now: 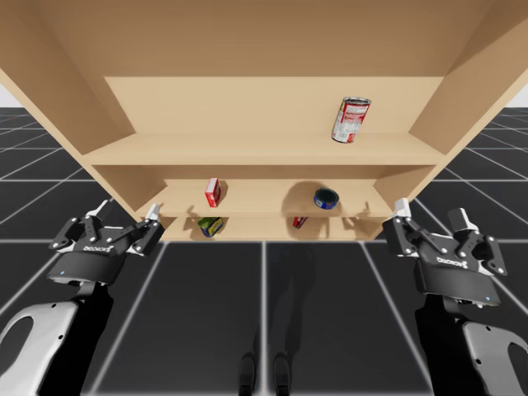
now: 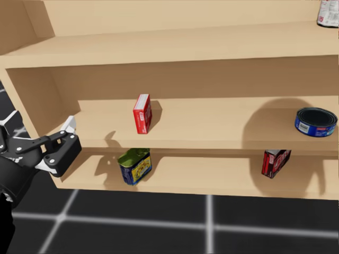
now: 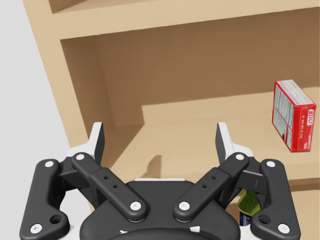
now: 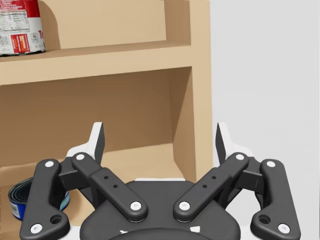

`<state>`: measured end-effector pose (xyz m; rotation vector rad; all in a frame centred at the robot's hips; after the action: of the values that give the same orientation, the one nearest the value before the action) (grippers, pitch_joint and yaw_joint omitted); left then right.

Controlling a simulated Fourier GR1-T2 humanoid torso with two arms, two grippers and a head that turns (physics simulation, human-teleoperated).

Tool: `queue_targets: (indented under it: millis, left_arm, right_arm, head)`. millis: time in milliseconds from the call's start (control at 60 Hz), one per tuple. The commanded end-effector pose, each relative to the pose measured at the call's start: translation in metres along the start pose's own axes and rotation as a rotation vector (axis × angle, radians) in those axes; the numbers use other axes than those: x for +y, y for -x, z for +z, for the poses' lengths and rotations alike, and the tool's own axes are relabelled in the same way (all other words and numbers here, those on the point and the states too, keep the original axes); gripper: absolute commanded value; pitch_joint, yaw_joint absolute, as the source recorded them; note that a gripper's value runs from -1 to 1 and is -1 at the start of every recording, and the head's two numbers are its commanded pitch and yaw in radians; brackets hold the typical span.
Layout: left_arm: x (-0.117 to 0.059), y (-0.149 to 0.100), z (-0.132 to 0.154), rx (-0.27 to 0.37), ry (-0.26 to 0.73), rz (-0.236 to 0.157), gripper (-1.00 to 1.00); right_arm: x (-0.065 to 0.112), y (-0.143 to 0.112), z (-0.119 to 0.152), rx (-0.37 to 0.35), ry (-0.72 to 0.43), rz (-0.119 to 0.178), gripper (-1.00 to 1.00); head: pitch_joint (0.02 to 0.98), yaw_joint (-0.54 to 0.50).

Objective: Look through the shelves, find the meat can, and take it.

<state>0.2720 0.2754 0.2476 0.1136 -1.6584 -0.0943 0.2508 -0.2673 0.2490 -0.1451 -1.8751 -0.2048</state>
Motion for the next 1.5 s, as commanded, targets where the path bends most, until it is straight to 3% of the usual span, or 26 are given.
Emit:
queue_targets:
  millis: [17, 183, 433, 550, 600, 650, 750, 867, 1017, 1283, 1500]
  left_arm:
    - [0.0, 0.0, 0.0, 0.006, 0.004, -0.002, -1.0]
    - [-0.001, 0.0, 0.0, 0.014, 0.014, 0.001, -1.0]
    - [-0.009, -0.013, 0.01, -0.004, 0.087, 0.071, -1.0]
    - [-0.012, -0.027, 0.026, -0.019, 0.158, 0.097, -1.0]
    - [-0.012, -0.03, 0.032, -0.008, 0.198, 0.091, -1.0]
    - [-0.013, -0.032, 0.04, 0.007, 0.262, 0.131, -1.0]
    - [-0.014, -0.031, 0.052, 0.011, 0.315, 0.149, -1.0]
    - [-0.017, -0.023, 0.062, 0.02, 0.357, 0.15, -1.0]
    - [-0.014, -0.004, 0.063, 0.038, 0.334, 0.14, -1.0]
    - [-0.01, 0.038, 0.041, 0.143, 0.355, 0.142, -1.0]
    - [-0.02, 0.056, 0.018, 0.215, 0.413, 0.086, -1.0]
  right_arm:
    - [0.003, 0.003, 0.001, 0.007, -0.011, 0.011, -1.0]
    - [0.006, 0.005, 0.001, 0.014, -0.023, 0.025, -1.0]
    - [0.005, 0.005, 0.002, 0.015, -0.025, 0.028, -1.0]
    - [0.004, 0.005, 0.002, 0.016, -0.017, 0.029, -1.0]
    - [0.004, 0.005, 0.002, 0.016, -0.014, 0.029, -1.0]
    - [0.003, 0.005, 0.002, 0.015, -0.012, 0.027, -1.0]
    - [0.003, 0.005, 0.002, 0.016, -0.012, 0.027, -1.0]
    - [0.003, 0.005, 0.002, 0.015, -0.014, 0.026, -1.0]
    - [0.002, 0.005, 0.001, 0.014, -0.018, 0.023, -1.0]
    - [0.002, 0.006, 0.001, 0.014, -0.02, 0.023, -1.0]
    - [0.002, 0.006, 0.001, 0.013, -0.023, 0.024, -1.0]
  head:
    - [0.675, 0.2]
    - [0.725, 0.24]
    - [0.726, 0.25]
    - [0.72, 0.26]
    - [0.719, 0.26]
    - [0.717, 0.25]
    - [0.714, 0.25]
    - [0.709, 0.25]
    - [0.706, 0.26]
    - [0.705, 0.26]
    - [0.71, 0.26]
